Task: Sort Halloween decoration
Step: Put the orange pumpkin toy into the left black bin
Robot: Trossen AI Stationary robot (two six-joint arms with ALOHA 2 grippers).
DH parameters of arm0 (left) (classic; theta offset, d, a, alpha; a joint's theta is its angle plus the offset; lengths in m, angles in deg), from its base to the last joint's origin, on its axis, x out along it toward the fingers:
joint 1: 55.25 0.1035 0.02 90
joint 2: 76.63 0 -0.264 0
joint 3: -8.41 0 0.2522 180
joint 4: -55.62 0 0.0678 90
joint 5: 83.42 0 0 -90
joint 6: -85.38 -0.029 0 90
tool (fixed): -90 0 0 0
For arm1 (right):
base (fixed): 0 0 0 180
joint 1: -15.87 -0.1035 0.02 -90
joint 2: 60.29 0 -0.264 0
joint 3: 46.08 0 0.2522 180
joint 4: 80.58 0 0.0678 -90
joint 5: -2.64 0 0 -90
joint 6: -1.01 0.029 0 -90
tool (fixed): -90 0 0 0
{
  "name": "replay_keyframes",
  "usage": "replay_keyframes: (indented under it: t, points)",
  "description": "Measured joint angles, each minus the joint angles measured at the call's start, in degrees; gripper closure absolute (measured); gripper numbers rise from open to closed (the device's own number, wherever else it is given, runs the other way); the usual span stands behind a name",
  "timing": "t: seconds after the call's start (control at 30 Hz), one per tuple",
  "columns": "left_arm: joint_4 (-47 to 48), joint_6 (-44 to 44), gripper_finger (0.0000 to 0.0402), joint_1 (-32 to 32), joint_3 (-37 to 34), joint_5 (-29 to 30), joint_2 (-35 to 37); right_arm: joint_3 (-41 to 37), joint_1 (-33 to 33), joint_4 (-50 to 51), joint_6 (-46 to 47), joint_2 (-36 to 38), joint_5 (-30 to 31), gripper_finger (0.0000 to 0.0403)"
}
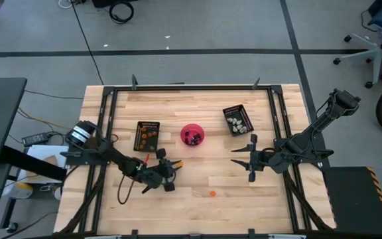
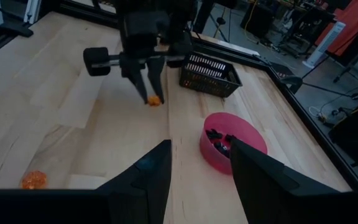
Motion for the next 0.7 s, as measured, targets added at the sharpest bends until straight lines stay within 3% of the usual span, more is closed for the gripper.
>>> replay_keyframes:
  t: [0.33, 0.53, 0.7]
  points:
    - [23.51, 5.67, 0.0373, -0.27, 0.02, 11.28, 14.55, 0.00, 0.00, 0.19, 0.16, 0.00, -0.01, 0.0236]
    - [44.30, 21.51, 0.0373, -0.20, 0.03, 17.61, 23.51, 0.00, 0.00, 0.21, 0.16, 0.00, -0.07, 0.0236]
    - [59.70, 39.61, 0.0372, 1.57, 0.04, 17.40, 26.82, 0.00, 0.01, 0.19, 0.18, 0.00, -0.07, 0.0236]
